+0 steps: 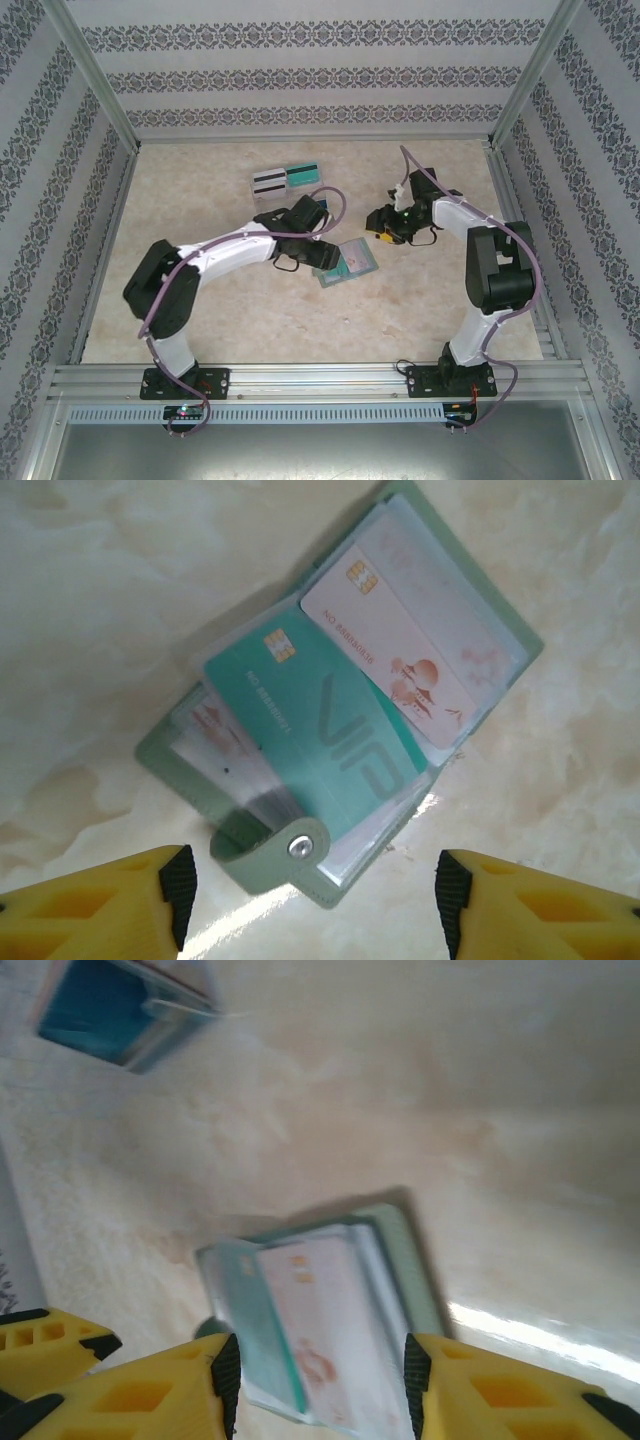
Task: Put the credit cards into the card holder
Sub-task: Close the card holder at the center of the table.
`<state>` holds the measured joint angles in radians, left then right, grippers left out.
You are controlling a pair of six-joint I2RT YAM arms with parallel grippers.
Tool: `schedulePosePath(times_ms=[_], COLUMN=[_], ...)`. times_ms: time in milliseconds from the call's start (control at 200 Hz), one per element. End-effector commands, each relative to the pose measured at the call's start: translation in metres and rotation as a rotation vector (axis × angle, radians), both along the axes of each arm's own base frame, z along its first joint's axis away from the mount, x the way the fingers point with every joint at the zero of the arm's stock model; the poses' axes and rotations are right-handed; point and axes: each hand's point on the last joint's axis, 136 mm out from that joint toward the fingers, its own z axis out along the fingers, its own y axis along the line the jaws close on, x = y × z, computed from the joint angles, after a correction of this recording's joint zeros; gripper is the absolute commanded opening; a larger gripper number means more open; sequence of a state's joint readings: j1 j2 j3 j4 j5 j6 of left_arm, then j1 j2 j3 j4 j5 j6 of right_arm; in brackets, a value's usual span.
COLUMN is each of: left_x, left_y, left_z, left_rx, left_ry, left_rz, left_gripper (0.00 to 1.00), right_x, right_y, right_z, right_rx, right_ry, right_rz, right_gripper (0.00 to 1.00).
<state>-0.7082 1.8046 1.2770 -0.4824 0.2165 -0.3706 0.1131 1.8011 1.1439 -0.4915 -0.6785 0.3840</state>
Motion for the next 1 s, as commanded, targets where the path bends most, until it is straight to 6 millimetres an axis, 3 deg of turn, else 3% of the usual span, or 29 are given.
schedulePosePath(times_ms=[0, 205, 485, 799, 999], left_x=[-0.011, -0.010, -0.009, -0.011, -0.011], left_y=[0.009, 0.006, 0.007, 0.009, 0.009], left_z=[-0.024, -0.045, -0.054, -0.066, -0.067], left_rx=[0.115, 0.116, 0.127, 0.138, 0.134], left_ry=[0.088, 0.125, 0.146, 0.159, 0.160], left_rz=[-0.055, -0.037, -0.009, -0.001, 0.001], left_gripper=[0.62, 0.59, 0.59, 0.59, 0.59], right_x=[-0.018, -0.026, -0.032, -0.033, -0.028], right_y=[-0.011, 0.001, 0.013, 0.045, 0.052], right_z=[-0.025, -0.042, -0.060, -0.049, -0.027], right_rx=[-0.085, -0.097, -0.162, -0.063, 0.002], right_ry=[0.059, 0.097, 0.131, 0.127, 0.088], right_rz=[0.036, 0.073, 0.126, 0.157, 0.149], right_gripper=[0.50, 0.51, 0.51, 0.51, 0.51])
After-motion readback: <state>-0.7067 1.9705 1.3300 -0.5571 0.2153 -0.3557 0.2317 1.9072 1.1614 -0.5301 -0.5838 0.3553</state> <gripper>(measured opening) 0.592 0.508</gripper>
